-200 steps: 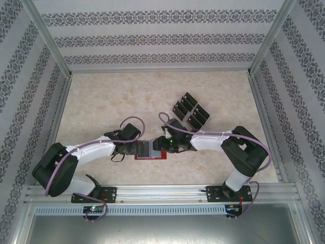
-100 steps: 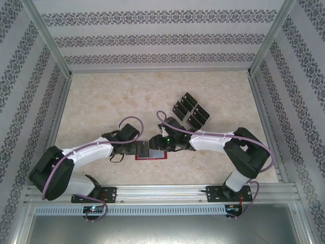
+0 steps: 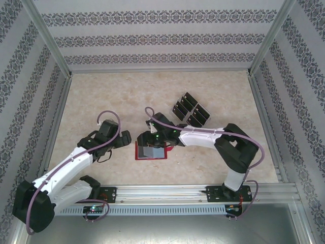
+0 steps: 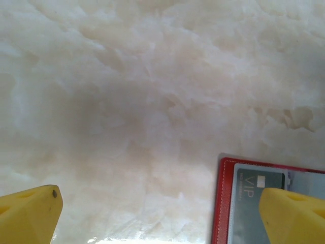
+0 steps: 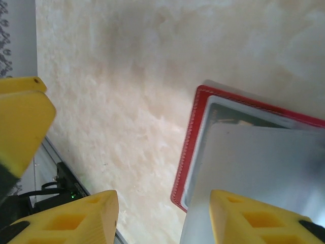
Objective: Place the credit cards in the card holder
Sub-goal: Flip over the card slot in the card holder.
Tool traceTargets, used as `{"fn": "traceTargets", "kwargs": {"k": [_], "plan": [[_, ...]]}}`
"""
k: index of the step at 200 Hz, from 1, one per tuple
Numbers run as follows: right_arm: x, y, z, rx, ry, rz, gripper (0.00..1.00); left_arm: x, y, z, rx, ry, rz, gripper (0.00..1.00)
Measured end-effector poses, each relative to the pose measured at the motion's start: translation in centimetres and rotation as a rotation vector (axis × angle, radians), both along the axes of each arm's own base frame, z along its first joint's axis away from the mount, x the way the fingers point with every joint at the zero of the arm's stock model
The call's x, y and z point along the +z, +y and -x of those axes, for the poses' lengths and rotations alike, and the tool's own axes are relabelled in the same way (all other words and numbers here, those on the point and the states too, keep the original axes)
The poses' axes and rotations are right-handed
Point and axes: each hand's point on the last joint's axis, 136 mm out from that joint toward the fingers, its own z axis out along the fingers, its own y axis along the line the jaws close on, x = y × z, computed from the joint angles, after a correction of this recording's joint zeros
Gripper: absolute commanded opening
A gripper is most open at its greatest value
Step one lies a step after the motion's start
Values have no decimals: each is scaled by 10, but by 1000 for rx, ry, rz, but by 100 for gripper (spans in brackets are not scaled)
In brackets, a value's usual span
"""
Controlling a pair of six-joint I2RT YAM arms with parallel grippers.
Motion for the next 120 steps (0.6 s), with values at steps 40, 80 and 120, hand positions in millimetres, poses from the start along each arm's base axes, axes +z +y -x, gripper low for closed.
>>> {"fn": "traceTargets", "kwargs": {"k": [40, 80, 120], "plan": [[-20, 27, 5, 42, 41, 34, 51, -3, 3, 4, 2, 24, 1, 100], [-25, 31, 6, 45, 68, 45, 51, 0, 4, 7, -1, 23, 8, 100], [16, 13, -15, -8, 20, 1, 51, 3, -3, 7, -32, 21, 38, 100]]}}
